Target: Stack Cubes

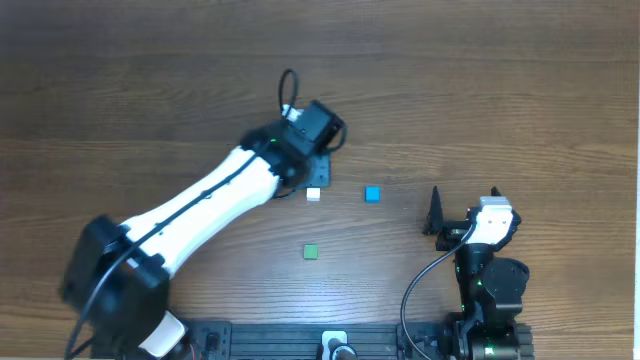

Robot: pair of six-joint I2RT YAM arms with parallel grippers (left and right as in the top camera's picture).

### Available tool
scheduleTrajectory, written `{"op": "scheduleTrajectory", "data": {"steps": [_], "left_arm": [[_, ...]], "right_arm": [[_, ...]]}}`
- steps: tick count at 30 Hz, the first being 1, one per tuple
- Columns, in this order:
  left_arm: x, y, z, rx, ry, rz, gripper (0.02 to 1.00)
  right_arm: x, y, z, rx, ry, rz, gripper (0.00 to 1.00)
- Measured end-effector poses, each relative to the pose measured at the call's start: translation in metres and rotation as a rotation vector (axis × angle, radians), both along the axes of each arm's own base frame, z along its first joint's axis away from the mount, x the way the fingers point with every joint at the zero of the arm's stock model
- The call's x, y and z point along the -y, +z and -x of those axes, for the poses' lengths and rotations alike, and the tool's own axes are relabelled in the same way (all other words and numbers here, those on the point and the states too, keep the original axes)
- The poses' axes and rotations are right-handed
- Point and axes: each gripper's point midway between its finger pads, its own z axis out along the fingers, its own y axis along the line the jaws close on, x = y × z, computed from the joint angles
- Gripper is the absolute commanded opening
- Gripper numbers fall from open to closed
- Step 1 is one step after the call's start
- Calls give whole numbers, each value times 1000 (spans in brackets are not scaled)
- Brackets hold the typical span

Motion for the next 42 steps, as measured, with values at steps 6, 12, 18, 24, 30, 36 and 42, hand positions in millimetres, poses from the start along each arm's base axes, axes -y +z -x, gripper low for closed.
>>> {"op": "scheduleTrajectory", "data": {"steps": [6,12,18,24,30,36,42], "left_arm": [[10,-28,5,-75,-7,-55,69],[5,-32,11,-112,10,-79,60],[7,-33,13,-114,11,-79,60],[8,-40,18,-138,26,-90,53],[5,-46,22,-162,44,-107,49],[4,-46,23,-166,48,-110,45],[3,-50,23,-173,48,-116,45]], "right_arm": [[0,0,0,0,0,1,993],[0,0,0,0,0,0,993],[0,0,0,0,0,1,993],[0,0,0,0,0,1,993],[0,0,0,0,0,1,991],[0,0,0,0,0,0,991],[0,0,0,0,0,0,993]]}}
